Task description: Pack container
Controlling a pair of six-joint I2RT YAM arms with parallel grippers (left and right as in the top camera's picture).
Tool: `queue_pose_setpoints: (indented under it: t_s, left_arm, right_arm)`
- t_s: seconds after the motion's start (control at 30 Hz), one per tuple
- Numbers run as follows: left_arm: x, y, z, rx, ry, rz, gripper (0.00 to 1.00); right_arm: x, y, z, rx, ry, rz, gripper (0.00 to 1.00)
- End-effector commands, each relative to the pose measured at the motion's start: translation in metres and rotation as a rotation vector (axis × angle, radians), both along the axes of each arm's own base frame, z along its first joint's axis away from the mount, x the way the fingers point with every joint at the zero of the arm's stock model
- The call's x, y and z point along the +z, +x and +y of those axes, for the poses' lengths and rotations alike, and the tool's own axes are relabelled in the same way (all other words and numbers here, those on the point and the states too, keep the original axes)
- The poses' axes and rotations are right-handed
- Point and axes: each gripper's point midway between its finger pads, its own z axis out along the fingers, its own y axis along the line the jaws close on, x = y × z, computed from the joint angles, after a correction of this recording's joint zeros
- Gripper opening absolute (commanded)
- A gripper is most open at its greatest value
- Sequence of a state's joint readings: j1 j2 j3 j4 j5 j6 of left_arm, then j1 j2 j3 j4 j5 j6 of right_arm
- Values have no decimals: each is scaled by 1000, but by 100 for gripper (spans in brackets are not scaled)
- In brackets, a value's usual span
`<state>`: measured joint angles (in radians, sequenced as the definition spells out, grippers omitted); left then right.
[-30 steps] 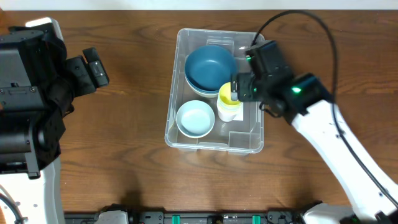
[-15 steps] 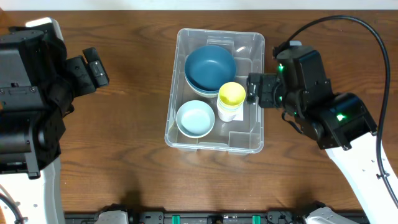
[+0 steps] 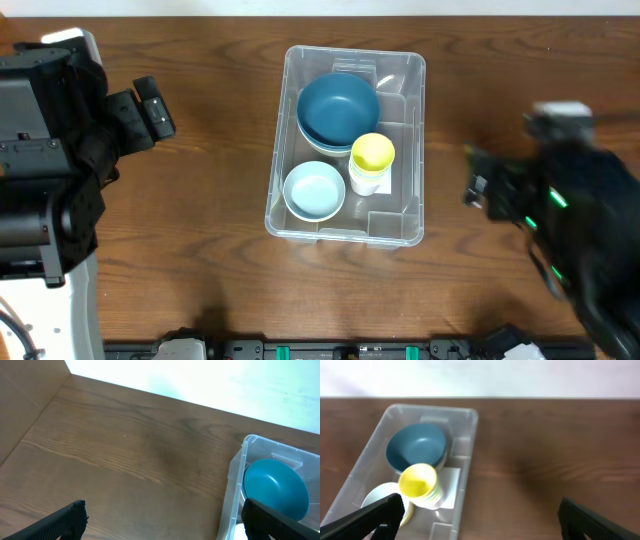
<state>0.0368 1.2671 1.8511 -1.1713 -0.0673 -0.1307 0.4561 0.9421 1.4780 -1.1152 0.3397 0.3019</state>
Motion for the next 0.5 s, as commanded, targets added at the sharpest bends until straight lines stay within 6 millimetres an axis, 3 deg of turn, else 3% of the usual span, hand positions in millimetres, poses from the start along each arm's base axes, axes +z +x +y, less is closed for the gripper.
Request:
queue_pose_setpoints:
  t_s: [0.0, 0.1, 0.2, 0.33, 0.47]
  left_arm:
    - [0, -1, 3, 14, 6, 2, 98]
    - [0, -1, 3, 14, 6, 2, 98]
    - [0, -1, 3, 14, 6, 2, 98]
    - [0, -1, 3, 14, 6, 2, 98]
    - [0, -1, 3, 14, 6, 2, 98]
  right_arm:
    - [1, -16, -37, -95, -66, -42, 99]
    - [-19, -30, -66, -206, -63, -40, 99]
    - [-51, -40, -86, -296, -48, -30, 99]
    - [-101, -43, -98, -353, -21, -39, 99]
    - [-146, -38, -96, -340, 10, -81, 99]
